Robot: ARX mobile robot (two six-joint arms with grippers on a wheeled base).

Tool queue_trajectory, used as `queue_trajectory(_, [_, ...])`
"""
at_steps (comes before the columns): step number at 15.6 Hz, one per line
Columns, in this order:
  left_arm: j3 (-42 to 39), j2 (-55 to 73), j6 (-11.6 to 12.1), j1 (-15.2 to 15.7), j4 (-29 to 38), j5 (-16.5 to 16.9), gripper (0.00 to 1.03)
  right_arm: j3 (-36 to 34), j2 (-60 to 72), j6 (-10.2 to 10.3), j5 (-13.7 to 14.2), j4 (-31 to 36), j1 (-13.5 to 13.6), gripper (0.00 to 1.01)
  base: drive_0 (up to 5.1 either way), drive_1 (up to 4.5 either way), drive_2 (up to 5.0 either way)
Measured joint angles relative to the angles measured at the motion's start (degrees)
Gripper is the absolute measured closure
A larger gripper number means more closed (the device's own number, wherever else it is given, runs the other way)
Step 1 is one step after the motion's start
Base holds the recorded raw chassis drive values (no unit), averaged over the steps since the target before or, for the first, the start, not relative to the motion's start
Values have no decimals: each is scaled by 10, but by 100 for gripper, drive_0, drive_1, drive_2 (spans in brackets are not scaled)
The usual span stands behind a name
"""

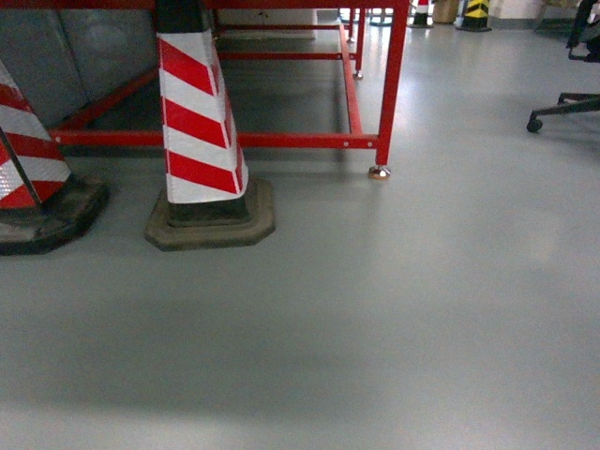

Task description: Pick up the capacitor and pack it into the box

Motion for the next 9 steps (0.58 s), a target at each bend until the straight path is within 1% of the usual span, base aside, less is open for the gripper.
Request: queue_trajectory(9, [0,0,0,0,0,0,59,0,0,0,0,1,0,3,-519,226,226])
